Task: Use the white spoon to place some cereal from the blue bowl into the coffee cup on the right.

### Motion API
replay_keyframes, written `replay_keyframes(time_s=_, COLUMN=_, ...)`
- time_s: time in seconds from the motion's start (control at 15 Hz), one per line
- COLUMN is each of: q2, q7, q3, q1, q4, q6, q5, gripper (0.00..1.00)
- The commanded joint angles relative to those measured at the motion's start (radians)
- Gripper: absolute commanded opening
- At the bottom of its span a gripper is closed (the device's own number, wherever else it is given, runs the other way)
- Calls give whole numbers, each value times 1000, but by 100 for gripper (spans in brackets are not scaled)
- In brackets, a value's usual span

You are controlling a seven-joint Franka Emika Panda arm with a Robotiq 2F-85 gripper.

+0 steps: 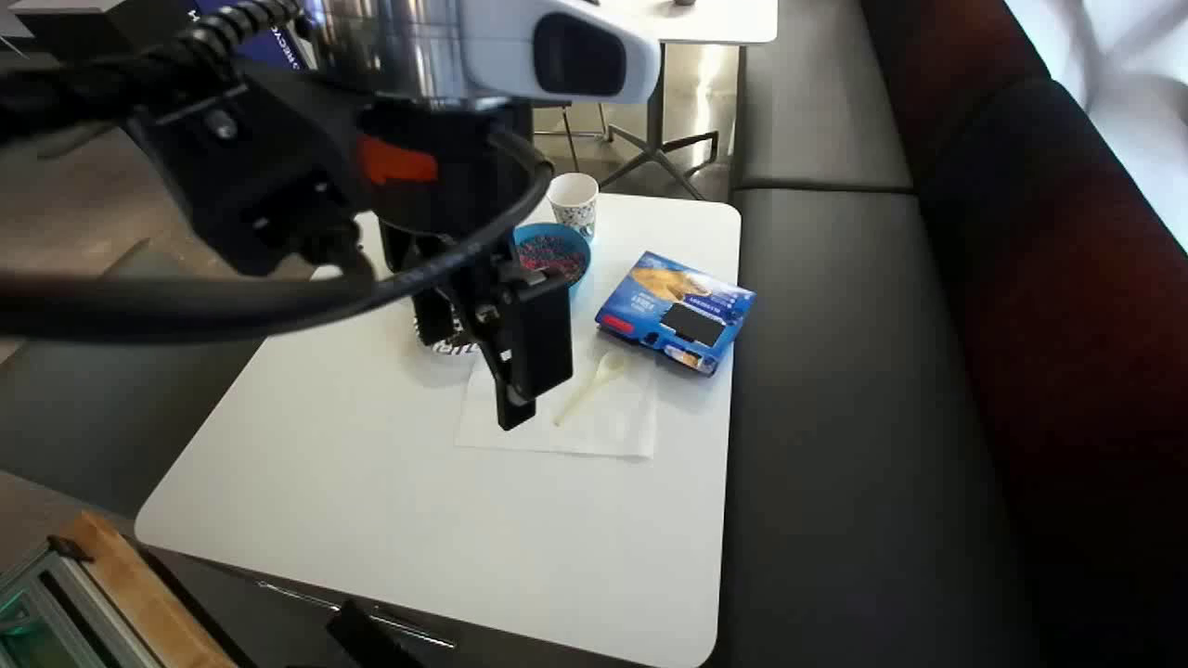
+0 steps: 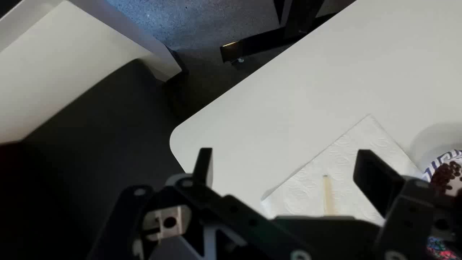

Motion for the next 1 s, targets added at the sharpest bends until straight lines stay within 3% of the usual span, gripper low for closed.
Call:
replay_keyframes(time_s=0.0, q2=0, q7=0, q3=-6, q1=6, q4=2, q6=-2, q5=-1, gripper=100)
replay_keyframes(time_s=0.6, q2=0, q7=0, q3=-6, q1=6, q4=2, q6=-2, q5=-1, gripper=100)
replay_keyframes(time_s=0.8, q2=11, q7=18, q3=13, q1=25, q4=-49, q6=108, q5=10, gripper=100)
replay_keyframes(time_s=0.93, q2=28, q7=37, q3=24, q1=39, q4=-97, q6=241, q5=32, gripper=100)
